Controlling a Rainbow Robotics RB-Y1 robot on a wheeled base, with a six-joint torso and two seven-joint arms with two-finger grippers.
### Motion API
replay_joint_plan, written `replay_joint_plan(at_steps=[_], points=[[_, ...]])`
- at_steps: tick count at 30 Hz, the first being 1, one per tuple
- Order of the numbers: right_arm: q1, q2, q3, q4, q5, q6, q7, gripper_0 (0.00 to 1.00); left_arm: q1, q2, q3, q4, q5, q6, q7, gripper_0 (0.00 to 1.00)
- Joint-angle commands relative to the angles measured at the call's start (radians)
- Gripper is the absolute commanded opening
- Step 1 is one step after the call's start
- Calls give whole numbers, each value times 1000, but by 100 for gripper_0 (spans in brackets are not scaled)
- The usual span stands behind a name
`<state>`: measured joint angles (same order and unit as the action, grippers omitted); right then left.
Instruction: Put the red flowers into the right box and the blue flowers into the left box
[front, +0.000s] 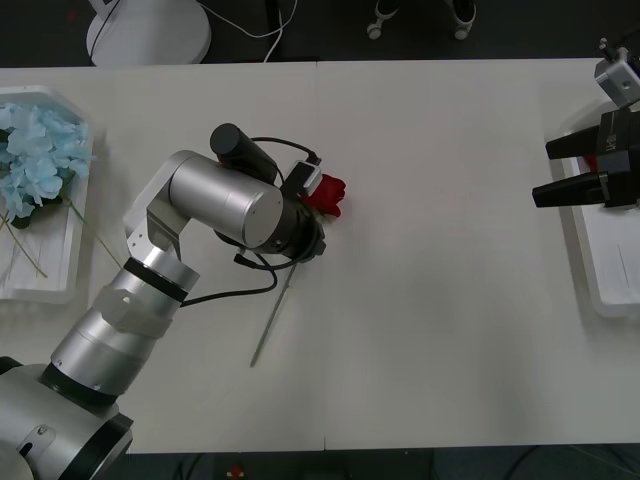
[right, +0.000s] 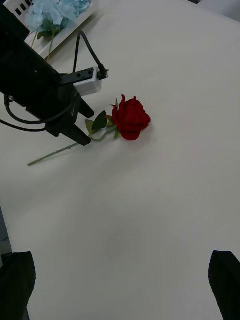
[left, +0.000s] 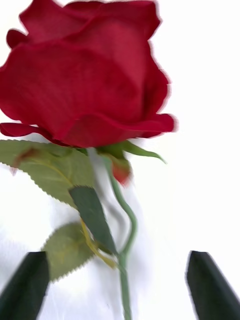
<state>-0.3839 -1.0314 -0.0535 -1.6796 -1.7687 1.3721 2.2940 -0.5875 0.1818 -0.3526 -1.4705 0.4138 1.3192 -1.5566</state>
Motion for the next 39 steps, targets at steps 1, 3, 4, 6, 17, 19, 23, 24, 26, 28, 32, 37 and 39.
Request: replay_joint_plan(at_steps=[1,3,4,6,17,19,23,24,26,28,32,37,39], points=[[10,21,-11,-20,-17,18,42,100,-41,10,29,-74,20,51,41,100],[8,21,-11,-19,-31,21,44,100,-41,2,23,-73,10,51,46,100],[10,21,-11,-19,-34,27,44,100,-41,-1,20,-68,6,51,47,100],[10,21,-11,-19,-44,27,47,100,-41,-12,18,-53,-1,46,47,100],[8,45,-9,-35,-41,27,91,100,-66,-78,-12,150,-86,-132,35,100],[10,47,-9,-65,-18,27,104,100,-80,-85,-12,176,-90,-143,32,100],[10,47,-9,-123,32,27,120,100,-86,-91,-12,193,-98,-146,24,100],[8,45,-9,-134,46,24,122,100,-86,-91,-12,193,-99,-146,20,96],[8,45,-9,-152,63,18,128,100,-87,-91,-14,197,-101,-146,12,71],[8,47,-9,-160,74,15,134,100,-87,-91,-16,203,-105,-146,4,44],[8,54,-9,-169,83,10,151,100,-86,-91,-16,219,-119,-159,-19,15],[8,56,-9,-167,74,-1,171,100,-86,-91,-14,226,-135,-169,-69,15],[0,54,-9,-167,71,1,179,100,-84,-87,-14,228,-148,-169,-109,13]])
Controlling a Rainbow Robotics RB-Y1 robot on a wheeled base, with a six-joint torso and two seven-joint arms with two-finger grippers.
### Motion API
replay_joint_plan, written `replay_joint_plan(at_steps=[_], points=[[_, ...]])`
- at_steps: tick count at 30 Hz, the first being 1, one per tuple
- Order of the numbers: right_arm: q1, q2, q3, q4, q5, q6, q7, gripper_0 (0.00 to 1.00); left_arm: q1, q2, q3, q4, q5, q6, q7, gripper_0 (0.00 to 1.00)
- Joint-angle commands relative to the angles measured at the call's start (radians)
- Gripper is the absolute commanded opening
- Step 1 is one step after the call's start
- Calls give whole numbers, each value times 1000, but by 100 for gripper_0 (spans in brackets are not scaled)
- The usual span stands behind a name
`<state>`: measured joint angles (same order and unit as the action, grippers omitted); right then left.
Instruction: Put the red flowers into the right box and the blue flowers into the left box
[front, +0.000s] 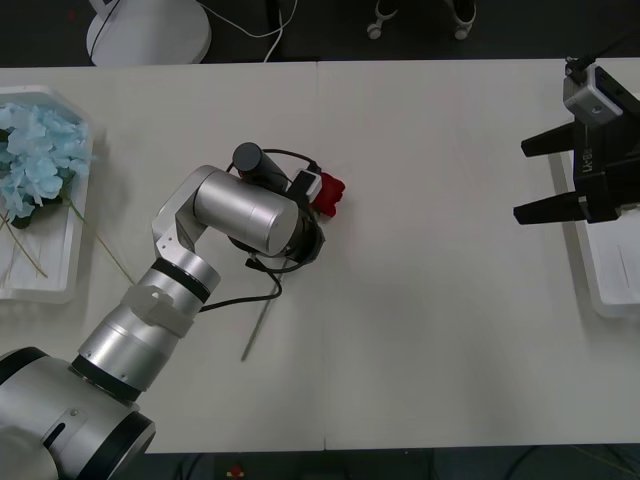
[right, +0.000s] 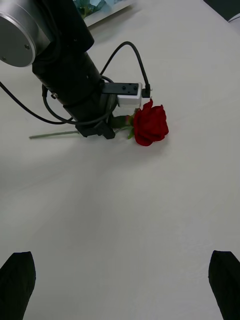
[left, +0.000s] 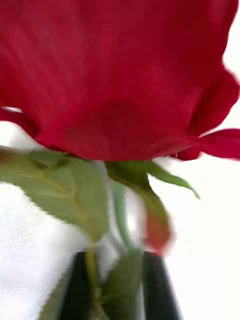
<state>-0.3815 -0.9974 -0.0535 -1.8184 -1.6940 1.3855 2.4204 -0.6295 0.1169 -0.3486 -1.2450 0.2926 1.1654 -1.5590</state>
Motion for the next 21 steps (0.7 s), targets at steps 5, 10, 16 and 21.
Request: replay_joint_plan(at_steps=[5,10,16,21], points=[[-20,19,-6,-29,7,-13,65,100,-42,-16,-18,12,-56,-15,-174,0],[-19,17,-2,-30,10,-14,79,100,-42,-9,-13,16,-53,-39,-181,0],[-20,16,1,-29,10,-14,86,100,-42,-5,28,-34,-4,-69,-164,0],[-20,16,6,-30,10,-14,89,100,-26,33,62,-143,100,-70,-147,0]])
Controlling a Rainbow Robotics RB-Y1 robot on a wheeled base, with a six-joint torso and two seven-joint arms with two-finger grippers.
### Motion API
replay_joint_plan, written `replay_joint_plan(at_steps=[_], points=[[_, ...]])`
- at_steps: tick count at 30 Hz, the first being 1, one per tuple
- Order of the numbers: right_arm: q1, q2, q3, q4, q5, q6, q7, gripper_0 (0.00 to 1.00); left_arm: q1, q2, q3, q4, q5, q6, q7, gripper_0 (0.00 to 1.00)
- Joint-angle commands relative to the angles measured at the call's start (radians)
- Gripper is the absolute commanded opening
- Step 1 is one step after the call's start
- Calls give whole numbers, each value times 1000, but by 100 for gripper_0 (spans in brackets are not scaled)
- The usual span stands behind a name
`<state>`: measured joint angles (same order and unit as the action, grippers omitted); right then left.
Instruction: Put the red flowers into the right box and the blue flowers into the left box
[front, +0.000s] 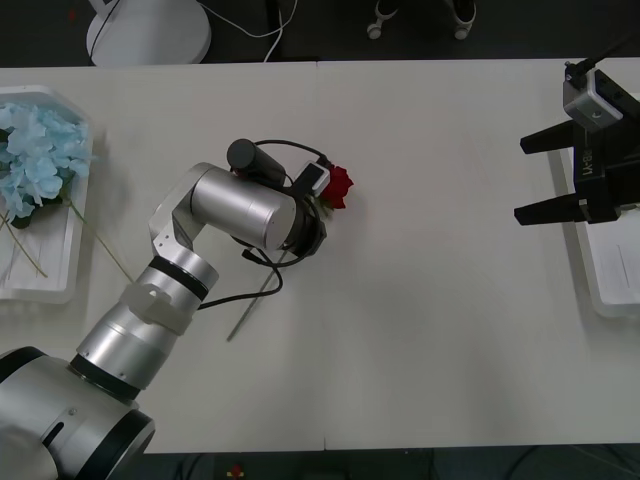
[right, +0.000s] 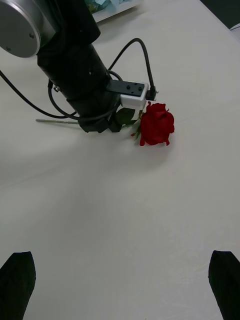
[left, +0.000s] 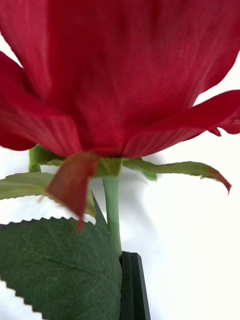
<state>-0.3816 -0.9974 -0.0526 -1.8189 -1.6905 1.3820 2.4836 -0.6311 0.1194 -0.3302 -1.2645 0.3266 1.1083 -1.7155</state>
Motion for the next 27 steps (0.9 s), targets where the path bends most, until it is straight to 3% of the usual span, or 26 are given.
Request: replay_joint_plan(at_steps=[1,9,16,27], points=[[-20,16,5,-30,6,-11,26,100,-9,42,53,-164,91,-12,13,0],[-20,16,5,-30,6,-11,26,100,120,129,99,-429,292,-65,40,0],[-20,16,5,-30,6,-11,26,100,242,204,161,-581,634,-202,59,0],[-20,16,5,-30,6,-11,26,100,284,250,169,-618,1008,-357,66,0]])
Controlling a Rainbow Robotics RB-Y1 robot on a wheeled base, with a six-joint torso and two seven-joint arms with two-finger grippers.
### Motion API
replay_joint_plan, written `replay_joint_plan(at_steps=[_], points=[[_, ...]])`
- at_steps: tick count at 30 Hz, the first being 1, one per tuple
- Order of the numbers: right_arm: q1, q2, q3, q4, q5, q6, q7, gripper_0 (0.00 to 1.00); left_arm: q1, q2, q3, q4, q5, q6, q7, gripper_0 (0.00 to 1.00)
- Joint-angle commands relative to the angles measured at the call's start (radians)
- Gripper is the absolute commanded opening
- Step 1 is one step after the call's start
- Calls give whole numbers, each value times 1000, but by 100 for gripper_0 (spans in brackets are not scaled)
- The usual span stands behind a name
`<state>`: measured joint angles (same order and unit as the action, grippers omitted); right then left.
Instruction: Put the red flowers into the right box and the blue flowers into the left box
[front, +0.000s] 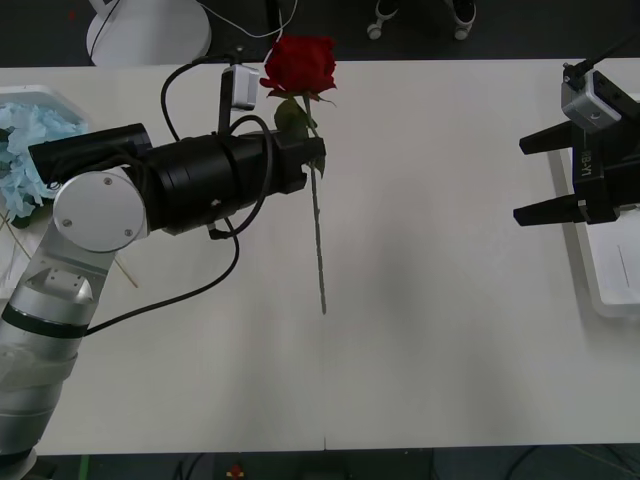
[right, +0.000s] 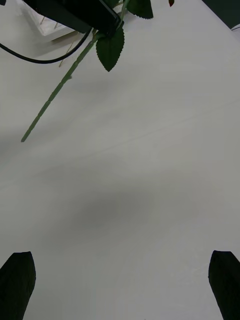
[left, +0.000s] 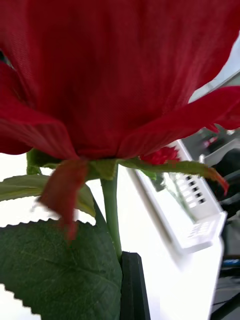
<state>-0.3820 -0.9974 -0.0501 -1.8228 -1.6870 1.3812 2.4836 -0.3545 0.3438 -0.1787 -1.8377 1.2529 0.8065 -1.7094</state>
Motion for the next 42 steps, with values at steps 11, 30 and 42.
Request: replay_joint_plan(at_steps=[11,30,42], points=[[-5,16,-79,62,-132,61,-9,100,-6,-29,-70,-43,184,-250,62,0],[123,94,-45,56,-207,144,-288,100,-47,-163,-145,3,180,-336,88,0],[135,246,3,-39,-114,85,-407,100,-64,-175,-154,32,183,-351,99,0]])
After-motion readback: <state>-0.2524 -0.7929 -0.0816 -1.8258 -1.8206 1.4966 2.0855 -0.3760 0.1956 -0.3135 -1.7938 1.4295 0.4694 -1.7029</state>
